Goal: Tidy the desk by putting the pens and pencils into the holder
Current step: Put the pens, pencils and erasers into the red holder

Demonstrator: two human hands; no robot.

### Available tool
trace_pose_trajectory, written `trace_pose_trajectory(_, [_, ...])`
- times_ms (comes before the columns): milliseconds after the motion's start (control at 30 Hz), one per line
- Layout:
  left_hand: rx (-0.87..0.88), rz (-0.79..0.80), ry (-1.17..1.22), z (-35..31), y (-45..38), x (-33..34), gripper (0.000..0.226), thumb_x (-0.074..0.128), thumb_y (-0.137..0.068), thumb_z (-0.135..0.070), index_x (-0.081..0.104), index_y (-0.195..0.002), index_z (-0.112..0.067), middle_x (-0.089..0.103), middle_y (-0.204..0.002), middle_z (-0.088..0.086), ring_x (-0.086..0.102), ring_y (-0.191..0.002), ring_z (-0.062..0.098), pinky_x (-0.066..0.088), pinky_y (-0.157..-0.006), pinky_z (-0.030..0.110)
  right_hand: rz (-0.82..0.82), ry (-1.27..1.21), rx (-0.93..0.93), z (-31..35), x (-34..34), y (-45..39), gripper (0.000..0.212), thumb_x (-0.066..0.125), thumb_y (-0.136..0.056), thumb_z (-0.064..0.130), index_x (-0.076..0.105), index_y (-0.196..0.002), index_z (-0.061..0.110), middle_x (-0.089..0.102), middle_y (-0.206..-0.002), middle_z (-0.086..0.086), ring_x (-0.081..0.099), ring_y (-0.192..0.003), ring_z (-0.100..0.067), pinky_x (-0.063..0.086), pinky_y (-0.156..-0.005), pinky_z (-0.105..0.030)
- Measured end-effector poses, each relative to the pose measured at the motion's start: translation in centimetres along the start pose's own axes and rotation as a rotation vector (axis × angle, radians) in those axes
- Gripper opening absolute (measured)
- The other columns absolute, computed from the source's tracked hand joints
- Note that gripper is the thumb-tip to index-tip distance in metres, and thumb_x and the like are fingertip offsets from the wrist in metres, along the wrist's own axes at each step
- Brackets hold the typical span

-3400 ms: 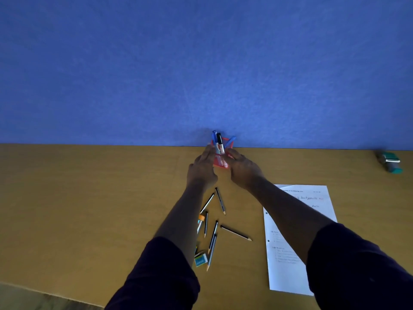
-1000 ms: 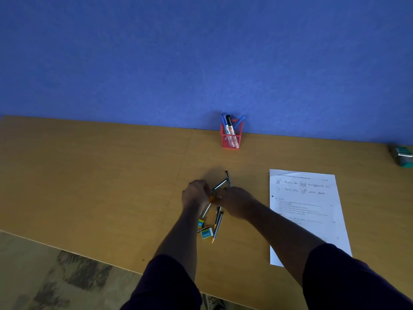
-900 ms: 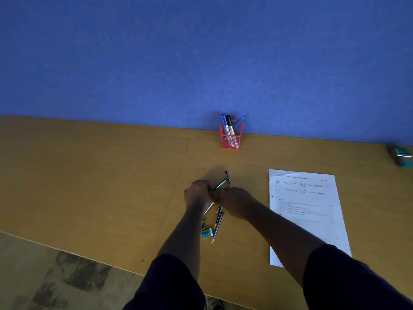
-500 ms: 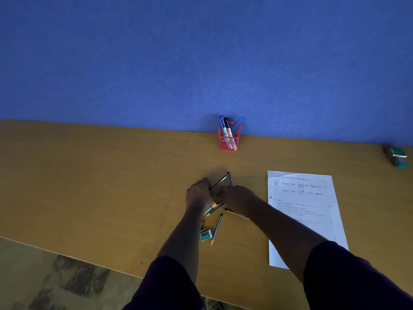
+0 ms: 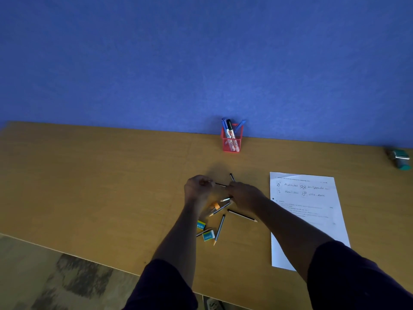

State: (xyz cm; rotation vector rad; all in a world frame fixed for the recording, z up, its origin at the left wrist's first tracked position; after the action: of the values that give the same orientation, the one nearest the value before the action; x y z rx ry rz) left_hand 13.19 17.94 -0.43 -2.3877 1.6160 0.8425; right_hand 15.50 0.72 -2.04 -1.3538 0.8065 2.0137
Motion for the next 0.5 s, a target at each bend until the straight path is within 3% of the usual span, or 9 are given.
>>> trace_pose_trajectory(100, [0.019,-0.019,0.043,-0.3,-0.1,0.0,0.006,0.081,-0.079,-0.017,0.078,-0.084,-0.018,0.07,-0.072,-0.012,0.066,-0.072,0.009,0.049,-0.065,0.017,-0.195,-0.2,0.054,-0.5,-1.0,0.3,0.012,0.058,-0.094,0.019,0.063,-0.104,0.019,0.062,-0.104,-0.002,0.061,-0.094,-0.021,0.048,-0.07,-0.03])
trace_pose_trajectory(200, [0.036,-0.006,0.054,-1.3,-0.2,0.4,0.006,0.081,-0.08,-0.022,0.075,-0.08,-0.02,0.073,-0.076,-0.007,0.069,-0.075,0.012,0.051,-0.069,0.025,-0.335,-0.44,0.132,-0.7,-2.4,0.3,0.01,0.059,-0.094,0.015,0.068,-0.099,0.014,0.069,-0.096,-0.003,0.063,-0.083,-0.019,0.054,-0.07,-0.037])
trace_pose_trajectory(333, [0.088,0.067,0.133,-3.4,-0.4,1.5,0.008,0.081,-0.082,-0.017,0.074,-0.08,-0.012,0.075,-0.079,0.002,0.072,-0.08,0.019,0.057,-0.072,0.032,-0.359,-0.558,0.202,-0.6,-3.3,-0.4,0.008,0.064,-0.093,0.018,0.069,-0.094,0.011,0.071,-0.087,-0.005,0.065,-0.078,-0.021,0.055,-0.067,-0.04])
trace_pose_trajectory(500, [0.16,0.064,0.123,-5.0,-1.1,2.2,0.005,0.078,-0.084,-0.012,0.075,-0.084,-0.008,0.075,-0.079,0.001,0.072,-0.076,0.014,0.059,-0.072,0.031,-0.427,-0.574,0.24,-0.9,-4.1,-0.6,0.012,0.064,-0.095,0.02,0.07,-0.095,0.009,0.072,-0.086,-0.007,0.066,-0.077,-0.022,0.054,-0.066,-0.04])
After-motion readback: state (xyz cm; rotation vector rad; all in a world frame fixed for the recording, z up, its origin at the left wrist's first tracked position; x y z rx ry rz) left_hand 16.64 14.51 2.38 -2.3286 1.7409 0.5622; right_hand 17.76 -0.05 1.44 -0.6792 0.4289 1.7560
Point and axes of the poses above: each hand's wrist, its own y-axis away from the middle knuckle, its own x-axis out of the palm, z = x × y, the point moved 3 cm from there along -y, towards the middle knuckle
